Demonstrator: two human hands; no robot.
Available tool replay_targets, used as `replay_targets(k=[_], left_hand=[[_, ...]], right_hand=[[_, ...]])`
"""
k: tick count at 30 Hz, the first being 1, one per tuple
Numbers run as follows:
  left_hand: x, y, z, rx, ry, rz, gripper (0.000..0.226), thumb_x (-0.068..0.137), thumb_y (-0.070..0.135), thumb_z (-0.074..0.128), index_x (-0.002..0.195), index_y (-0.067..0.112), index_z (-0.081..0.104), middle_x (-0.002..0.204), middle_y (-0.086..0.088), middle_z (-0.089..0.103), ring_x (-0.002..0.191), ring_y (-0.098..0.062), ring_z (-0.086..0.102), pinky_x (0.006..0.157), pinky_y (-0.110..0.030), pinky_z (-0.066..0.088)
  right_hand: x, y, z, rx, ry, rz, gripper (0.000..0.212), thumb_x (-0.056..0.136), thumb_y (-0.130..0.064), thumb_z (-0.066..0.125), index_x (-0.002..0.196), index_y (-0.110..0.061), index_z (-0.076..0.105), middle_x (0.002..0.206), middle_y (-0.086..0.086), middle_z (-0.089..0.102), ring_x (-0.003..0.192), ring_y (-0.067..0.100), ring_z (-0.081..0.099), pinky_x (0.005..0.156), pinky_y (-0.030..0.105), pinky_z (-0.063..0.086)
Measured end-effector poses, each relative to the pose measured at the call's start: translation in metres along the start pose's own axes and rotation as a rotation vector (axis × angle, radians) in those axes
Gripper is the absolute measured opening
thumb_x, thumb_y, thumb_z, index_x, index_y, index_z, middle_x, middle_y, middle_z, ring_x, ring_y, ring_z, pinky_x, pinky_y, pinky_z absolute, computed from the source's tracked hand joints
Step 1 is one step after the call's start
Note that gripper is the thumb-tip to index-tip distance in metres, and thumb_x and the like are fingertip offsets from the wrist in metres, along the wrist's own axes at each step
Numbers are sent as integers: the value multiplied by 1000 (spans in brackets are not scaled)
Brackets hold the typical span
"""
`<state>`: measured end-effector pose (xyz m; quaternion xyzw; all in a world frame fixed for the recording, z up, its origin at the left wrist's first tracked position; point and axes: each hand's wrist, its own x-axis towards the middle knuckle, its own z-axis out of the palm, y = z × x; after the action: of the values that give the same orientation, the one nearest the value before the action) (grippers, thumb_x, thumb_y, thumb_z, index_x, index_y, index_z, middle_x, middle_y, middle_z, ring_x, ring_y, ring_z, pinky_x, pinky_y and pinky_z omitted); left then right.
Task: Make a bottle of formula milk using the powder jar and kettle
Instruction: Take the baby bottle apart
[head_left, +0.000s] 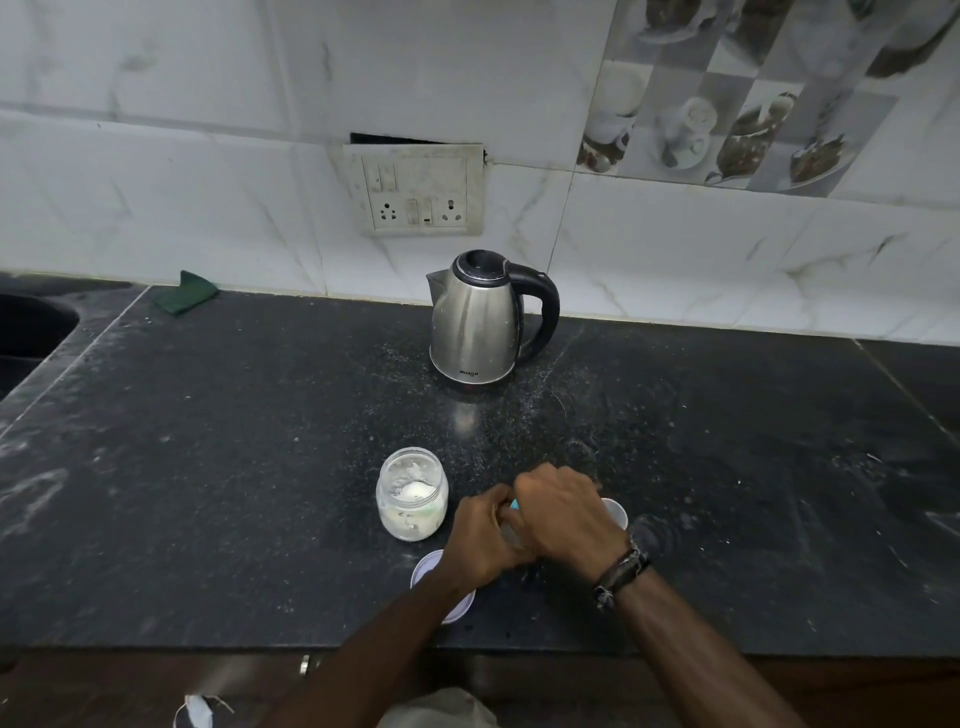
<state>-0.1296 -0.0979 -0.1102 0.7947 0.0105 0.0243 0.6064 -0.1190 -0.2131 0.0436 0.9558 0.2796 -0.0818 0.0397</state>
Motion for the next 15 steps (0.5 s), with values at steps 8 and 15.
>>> replay_targets(k=[8,15], left_hand=[[-1,0,1,-73,14,3,65,54,24,100,112,14,71,101,1,80,95,-15,77,85,-41,62],[1,-5,4,-20,18,4,55,50,28,100,96,22,70,93,4,79,87,-16,76,82,-44,62]], right_hand=[[-6,35,-10,258,-14,-138,46,73,-27,69,116,-33,55,106,-5,54,99,17,57,84,31,47],[-40,62,4,386,-35,72,35,75,-39,76,106,-34,62,102,-9,56,96,10,53,82,25,46]])
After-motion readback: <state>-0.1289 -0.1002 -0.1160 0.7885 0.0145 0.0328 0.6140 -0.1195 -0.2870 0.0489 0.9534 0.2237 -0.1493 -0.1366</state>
